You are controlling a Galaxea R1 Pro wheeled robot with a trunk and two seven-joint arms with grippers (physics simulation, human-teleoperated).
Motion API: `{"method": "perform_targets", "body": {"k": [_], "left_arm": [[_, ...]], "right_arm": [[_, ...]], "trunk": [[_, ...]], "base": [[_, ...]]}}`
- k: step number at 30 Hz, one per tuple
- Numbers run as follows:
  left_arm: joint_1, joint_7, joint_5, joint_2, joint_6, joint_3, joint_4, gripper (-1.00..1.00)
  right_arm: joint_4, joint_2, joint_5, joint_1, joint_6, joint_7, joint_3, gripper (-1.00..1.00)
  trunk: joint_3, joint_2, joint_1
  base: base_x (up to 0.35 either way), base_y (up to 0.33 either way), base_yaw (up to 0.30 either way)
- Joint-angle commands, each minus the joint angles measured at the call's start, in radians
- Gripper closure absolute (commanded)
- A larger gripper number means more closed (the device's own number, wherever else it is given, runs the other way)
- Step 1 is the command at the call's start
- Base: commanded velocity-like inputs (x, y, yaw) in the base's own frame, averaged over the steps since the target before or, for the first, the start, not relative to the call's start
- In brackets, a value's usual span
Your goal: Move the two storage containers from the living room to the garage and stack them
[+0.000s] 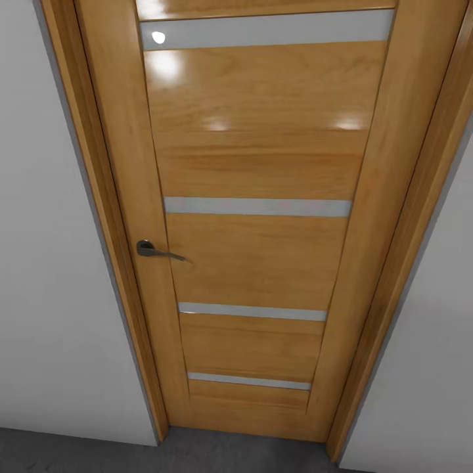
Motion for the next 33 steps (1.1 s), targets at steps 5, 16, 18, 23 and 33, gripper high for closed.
{"method": "perform_targets", "body": {"k": [5,16,18,23,33], "left_arm": [[0.0,0.0,0.01,-0.001,-0.003,0.001,0.001,-1.0],[0.0,0.0,0.01,-0.001,-0.003,0.002,0.001,-1.0],[0.0,0.0,0.01,-0.001,-0.003,0.002,0.001,-1.0],[0.0,0.0,0.01,-0.001,-0.003,0.002,0.001,-1.0],[0.0,0.0,0.01,-0.001,-0.003,0.002,0.001,-1.0]], "right_arm": [[-0.028,-0.017,0.031,0.0,0.026,-0.019,0.006,-1.0],[-0.09,-0.016,0.086,-0.034,0.087,-0.079,0.007,-1.0],[-0.52,-0.014,0.117,-0.193,0.276,-0.249,0.007,-1.0],[-0.507,0.018,0.127,-0.266,0.295,-0.256,0.007,-1.0],[-0.504,0.185,0.139,-0.39,0.376,-0.256,0.009,-1.0]], "trunk": [[-0.001,-0.001,0.0],[-0.001,-0.001,0.0],[-0.001,-0.001,0.0],[-0.001,-0.001,0.0],[-0.001,-0.001,0.0]], "base": [[0.0,0.0,0.0],[0.0,0.0,0.0],[0.0,0.0,0.0],[0.0,0.0,0.0],[0.0,0.0,0.0]]}}
